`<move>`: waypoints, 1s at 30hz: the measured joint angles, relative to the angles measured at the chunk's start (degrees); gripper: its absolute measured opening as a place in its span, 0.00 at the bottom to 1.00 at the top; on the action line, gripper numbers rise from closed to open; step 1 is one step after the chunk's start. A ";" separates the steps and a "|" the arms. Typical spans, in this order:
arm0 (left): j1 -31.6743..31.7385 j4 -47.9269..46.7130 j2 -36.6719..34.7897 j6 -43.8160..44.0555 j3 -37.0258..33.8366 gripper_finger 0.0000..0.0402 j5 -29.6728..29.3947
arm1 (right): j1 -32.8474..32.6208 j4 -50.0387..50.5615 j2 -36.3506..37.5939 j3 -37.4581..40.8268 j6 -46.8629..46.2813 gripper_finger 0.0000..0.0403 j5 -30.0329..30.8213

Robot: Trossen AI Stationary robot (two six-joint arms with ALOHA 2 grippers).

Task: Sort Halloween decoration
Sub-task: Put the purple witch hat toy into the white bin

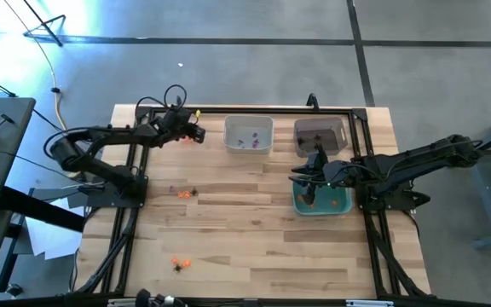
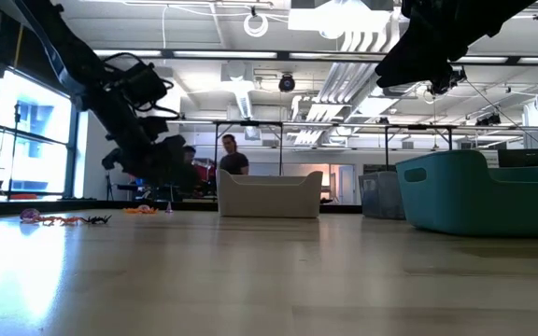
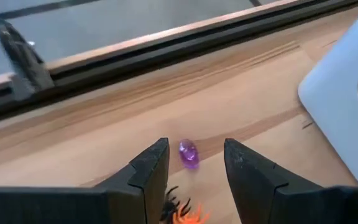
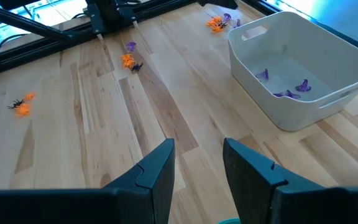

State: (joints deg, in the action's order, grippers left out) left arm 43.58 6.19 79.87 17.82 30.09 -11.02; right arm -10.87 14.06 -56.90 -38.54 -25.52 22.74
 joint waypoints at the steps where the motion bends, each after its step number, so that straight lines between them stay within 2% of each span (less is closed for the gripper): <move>1: -0.01 0.43 0.63 0.13 0.00 0.36 0.36 | -0.01 0.00 0.00 0.00 -0.01 0.33 0.00; 6: -0.03 1.95 2.59 1.59 0.00 0.36 0.51 | -0.01 -0.01 0.00 0.00 -0.01 0.33 0.00; 15: -0.03 1.78 4.85 1.67 0.00 0.36 -2.93 | -0.02 0.00 0.00 0.00 0.00 0.33 0.00; 30: -0.05 8.16 9.44 2.66 0.01 0.36 -0.72 | 0.00 0.04 0.00 0.00 0.00 0.33 0.00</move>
State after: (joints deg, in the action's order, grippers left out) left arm 43.53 14.35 89.31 20.48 30.10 -11.74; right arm -10.87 14.11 -56.90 -38.54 -25.52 22.74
